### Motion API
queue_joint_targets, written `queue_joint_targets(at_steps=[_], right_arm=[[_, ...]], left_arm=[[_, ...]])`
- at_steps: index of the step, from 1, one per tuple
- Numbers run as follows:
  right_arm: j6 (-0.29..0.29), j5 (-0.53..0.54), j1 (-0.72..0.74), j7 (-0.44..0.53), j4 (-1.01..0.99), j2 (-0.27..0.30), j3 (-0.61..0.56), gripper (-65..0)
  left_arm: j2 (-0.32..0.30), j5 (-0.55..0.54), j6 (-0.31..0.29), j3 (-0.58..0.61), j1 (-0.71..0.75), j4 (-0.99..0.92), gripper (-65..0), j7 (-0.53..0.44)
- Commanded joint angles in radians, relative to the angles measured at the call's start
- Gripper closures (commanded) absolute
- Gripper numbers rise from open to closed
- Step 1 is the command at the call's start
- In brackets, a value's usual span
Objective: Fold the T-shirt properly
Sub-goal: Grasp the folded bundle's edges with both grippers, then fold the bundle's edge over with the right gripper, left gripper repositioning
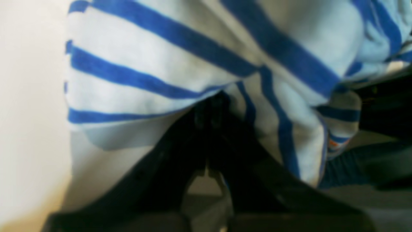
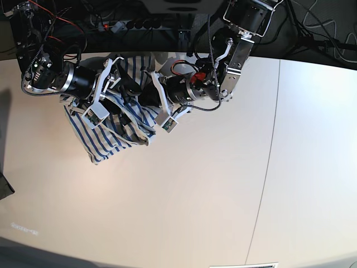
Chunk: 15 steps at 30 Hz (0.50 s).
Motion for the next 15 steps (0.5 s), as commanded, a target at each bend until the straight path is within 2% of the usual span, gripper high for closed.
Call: queue_joint_targets(at_steps=[1,6,11,15], right_arm=[[0.046,0.024,0.005,0.022,0.039,0.011,0.004,-39.0],[0.046,0.023,-0.02,0.019,0.148,0.011,0.004,-39.0],[0.047,0.063,-0.029,-0.003,0.181,0.011,-0.002,-39.0],[0.045,0.023,-0.025,0.018,0.182,0.01,0.0,-37.8]], left_arm=[[-0.003,0.002,0.006,-0.02,-0.013,-0.002,-0.9,0.04],[-0.003,-0.079,0.006,-0.132,-0.032,-0.002,-0.9,0.085],[-0.003,-0.086,0.005,-0.243,-0.031,-0.002,-0.9,0.101],[-0.027,-0.13,-0.004,-0.304,-0.031,-0.002,-0.9,0.109]])
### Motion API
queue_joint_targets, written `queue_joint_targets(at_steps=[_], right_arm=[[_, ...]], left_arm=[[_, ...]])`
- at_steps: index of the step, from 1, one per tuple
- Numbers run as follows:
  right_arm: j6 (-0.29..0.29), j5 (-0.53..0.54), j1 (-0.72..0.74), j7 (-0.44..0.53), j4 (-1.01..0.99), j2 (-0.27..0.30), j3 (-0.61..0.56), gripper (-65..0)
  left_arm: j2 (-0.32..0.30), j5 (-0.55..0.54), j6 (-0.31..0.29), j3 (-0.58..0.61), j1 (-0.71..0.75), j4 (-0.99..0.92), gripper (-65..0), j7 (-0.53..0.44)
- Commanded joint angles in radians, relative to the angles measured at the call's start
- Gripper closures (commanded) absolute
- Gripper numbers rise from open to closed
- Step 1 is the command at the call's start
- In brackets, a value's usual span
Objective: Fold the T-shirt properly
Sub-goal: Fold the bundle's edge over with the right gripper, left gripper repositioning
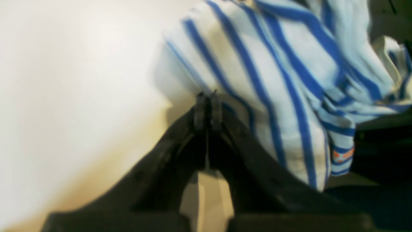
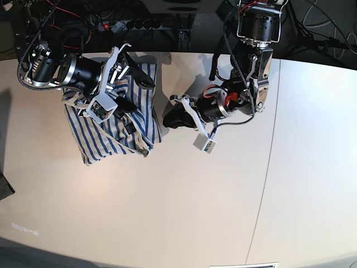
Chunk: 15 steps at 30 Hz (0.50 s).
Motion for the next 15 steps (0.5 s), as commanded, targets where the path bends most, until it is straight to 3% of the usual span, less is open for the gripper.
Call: queue_joint_targets(at_steps=[1,2,4,9,12,15], right_arm=[[0.045,-0.025,0.009,0.044,0.019,0.005,0.014,-33.0],[0.045,-0.06,0.009,0.058,0.019,-0.001,0.027,-24.6],[0.044,-0.105,0.013,0.06,0.019,-0.014,0.069,0.0],[0.041,-0.213,0.014,0.062,0.016,-0.019,0.229,0.0],[0.041,-0.221,0.013,0.046,0.005,-0.004,0.333,0.0],[0.041,-0.183,0.011,0.029,-0.045,0.046,0.377,0.0]], left_arm=[[-0.019,-0.004,0.0,-0.014,-0.003,0.0,-0.9,0.018],[-0.026,-0.024,-0.012,-0.02,-0.003,0.0,-0.9,0.02],[-0.034,-0.052,-0.022,-0.021,-0.002,0.0,-0.9,0.035],[-0.034,-0.086,-0.031,-0.02,-0.002,0.0,-0.9,0.085],[-0.034,-0.095,-0.058,-0.02,-0.002,0.002,-0.9,0.096],[-0.034,-0.136,-0.068,-0.02,-0.006,0.004,-0.9,0.123]])
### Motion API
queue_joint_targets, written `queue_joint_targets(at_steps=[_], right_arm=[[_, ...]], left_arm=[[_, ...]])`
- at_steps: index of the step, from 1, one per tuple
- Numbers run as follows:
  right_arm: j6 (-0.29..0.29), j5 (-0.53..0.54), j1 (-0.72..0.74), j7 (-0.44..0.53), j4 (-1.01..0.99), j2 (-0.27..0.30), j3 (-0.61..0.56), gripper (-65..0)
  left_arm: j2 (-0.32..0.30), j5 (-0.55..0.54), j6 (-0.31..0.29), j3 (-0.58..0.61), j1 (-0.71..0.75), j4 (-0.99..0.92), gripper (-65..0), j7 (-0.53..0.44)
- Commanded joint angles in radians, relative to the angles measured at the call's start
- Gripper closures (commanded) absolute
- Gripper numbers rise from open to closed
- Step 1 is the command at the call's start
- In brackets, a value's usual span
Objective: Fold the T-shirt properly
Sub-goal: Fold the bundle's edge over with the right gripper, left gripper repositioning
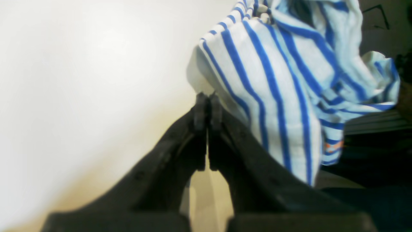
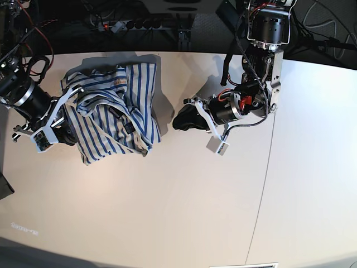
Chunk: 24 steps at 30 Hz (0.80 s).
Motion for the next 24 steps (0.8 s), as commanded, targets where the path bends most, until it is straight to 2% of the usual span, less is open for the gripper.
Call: queue_joint_targets(at_steps=[1,4,8,14,19,24], right_arm=[[0.043,0.027,0.007,0.0,-0.011,0.036,0.01,0.0],[0.043,0.087,0.007,-0.021,-0.073,0.061,0.008,0.0],[0.043,0.09,0.007,-0.013,-0.099,0.063,0.008,0.0],[0.046,0.155,0.007,-0.029,-0.103,0.063,-0.016,0.0],[0.046,0.173,0.002,-0.082,-0.103,0.063,-0.126,0.0],[0.046,0.171,-0.034,-0.085,-0.101,0.053,-0.252,0.0]], left_arm=[[0.0,-0.018,-0.011,0.001,-0.001,0.005,-0.9,0.033],[0.001,-0.023,-0.011,0.001,-0.002,0.021,-0.9,0.033],[0.001,-0.023,-0.011,0.001,-0.002,0.049,-0.9,0.033],[0.0,-0.023,-0.011,0.001,-0.008,0.06,-0.9,0.033],[0.0,-0.023,-0.011,0.001,-0.01,0.06,-0.9,0.034],[0.0,-0.024,-0.011,0.001,-0.016,0.06,-0.9,0.048]])
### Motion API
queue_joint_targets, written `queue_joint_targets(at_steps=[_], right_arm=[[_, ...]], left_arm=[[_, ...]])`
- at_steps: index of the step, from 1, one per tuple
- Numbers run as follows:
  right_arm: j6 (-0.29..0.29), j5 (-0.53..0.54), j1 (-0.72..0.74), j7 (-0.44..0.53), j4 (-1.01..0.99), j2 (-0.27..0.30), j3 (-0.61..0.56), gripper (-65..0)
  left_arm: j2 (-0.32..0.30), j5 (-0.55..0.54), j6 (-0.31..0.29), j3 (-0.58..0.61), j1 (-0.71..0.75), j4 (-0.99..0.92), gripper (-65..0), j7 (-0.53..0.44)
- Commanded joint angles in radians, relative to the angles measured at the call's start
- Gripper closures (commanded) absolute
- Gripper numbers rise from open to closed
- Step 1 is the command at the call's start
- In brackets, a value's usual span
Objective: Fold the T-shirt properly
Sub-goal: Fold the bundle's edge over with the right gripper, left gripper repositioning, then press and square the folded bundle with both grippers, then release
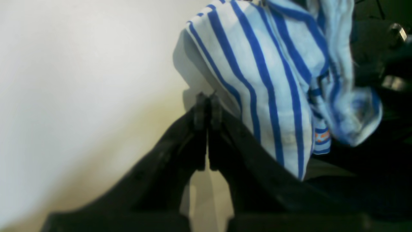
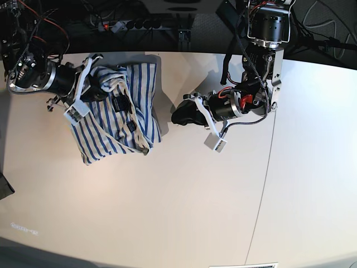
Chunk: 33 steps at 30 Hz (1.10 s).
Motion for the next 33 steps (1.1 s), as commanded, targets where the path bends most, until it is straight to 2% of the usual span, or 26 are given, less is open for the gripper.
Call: queue_joint_targets(at_steps=[1,10,11,14,17,21,24,33], right_arm=[[0.046,0.014,-0.005,0.016,0.013,0.009,-0.011,0.0],[0.046,0.033,-0.021,0.026,0.051,-0.04,-0.06,0.0],[0.046,0.032,-0.014,0.031,0.063,-0.042,-0.06,0.0],[0.046,0.006,0.027,0.04,0.085,-0.04,-0.06,0.0],[0.046,-0.046,0.086,0.07,0.085,-0.04,-0.06,0.0],[0.045,-0.119,0.162,0.108,0.058,-0.04,-0.059,0.0],[0.042,-0.148,0.24,0.137,-0.016,-0.041,-0.059,0.0],[0.043,-0.05,0.519,0.14,-0.333,-0.042,-0.061,0.0]], left_arm=[[0.0,-0.02,-0.011,0.0,-0.023,0.019,-0.9,-0.009],[0.0,-0.115,-0.015,0.0,-0.09,0.021,-0.8,0.095],[0.0,-0.149,-0.032,0.0,-0.101,0.021,-0.8,0.13],[0.0,-0.331,-0.032,0.001,-0.134,0.021,-0.8,0.285],[0.0,-0.42,-0.032,0.001,-0.15,0.021,-0.8,0.335],[0.0,-0.422,-0.032,0.021,-0.143,0.021,-0.7,0.345],[0.0,-0.421,-0.032,0.098,-0.129,0.029,0.0,0.352],[0.001,-0.293,-0.032,0.407,-0.099,0.231,0.0,0.351]])
